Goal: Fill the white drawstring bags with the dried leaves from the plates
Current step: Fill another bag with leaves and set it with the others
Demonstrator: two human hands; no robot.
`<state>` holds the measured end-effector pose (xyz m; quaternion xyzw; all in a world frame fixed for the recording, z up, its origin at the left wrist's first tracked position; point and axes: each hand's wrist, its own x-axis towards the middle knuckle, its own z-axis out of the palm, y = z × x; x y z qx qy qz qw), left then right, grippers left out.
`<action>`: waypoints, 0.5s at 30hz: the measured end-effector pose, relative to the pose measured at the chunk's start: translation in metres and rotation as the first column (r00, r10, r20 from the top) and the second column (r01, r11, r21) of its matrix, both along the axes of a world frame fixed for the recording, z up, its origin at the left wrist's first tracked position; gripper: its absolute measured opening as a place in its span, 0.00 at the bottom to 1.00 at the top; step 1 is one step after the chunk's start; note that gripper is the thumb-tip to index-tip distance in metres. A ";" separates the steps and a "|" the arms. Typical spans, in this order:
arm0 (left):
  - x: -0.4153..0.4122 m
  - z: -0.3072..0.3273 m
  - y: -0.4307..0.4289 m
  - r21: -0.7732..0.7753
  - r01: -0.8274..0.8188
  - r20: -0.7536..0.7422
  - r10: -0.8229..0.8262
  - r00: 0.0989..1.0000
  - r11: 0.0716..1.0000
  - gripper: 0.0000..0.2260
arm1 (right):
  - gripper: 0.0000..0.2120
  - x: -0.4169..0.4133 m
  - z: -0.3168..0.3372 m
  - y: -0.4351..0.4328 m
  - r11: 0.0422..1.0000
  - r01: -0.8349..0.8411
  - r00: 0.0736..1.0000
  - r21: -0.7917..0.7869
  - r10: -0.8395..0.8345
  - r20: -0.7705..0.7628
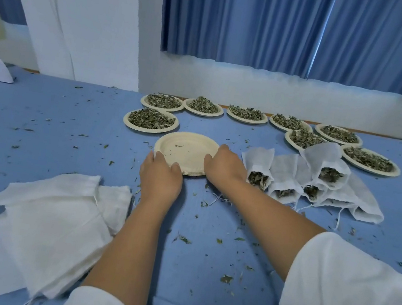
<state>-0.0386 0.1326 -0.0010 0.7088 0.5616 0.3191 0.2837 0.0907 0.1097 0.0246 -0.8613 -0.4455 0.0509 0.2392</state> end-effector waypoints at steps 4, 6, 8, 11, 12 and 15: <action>0.004 0.009 -0.011 0.197 0.050 0.038 -0.059 0.998 0.979 0.21 | 0.20 -0.010 0.004 -0.011 0.995 -0.066 0.997 0.079 0.063 0.038; 0.011 0.018 -0.024 0.285 0.122 0.067 -0.146 0.987 0.951 0.21 | 0.20 -0.009 0.008 -0.024 0.983 -0.134 0.991 0.126 0.134 0.010; 0.018 0.024 -0.038 0.361 0.184 0.066 -0.222 0.973 0.914 0.19 | 0.17 -0.004 0.012 -0.043 0.966 -0.193 0.980 0.175 0.197 -0.008; 0.034 0.032 -0.064 0.455 0.270 0.044 -0.324 0.945 0.849 0.14 | 0.07 0.014 0.021 -0.074 0.935 -0.233 0.968 0.266 0.248 -0.026; 0.042 0.035 -0.073 0.467 0.298 0.038 -0.355 0.934 0.833 0.14 | 0.07 0.023 0.026 -0.085 0.930 -0.229 0.969 0.288 0.246 -0.024; 0.075 0.047 -0.103 0.471 0.340 0.067 -0.417 0.906 0.814 0.14 | 0.07 0.053 0.041 -0.117 0.927 -0.173 0.981 0.334 0.191 -0.021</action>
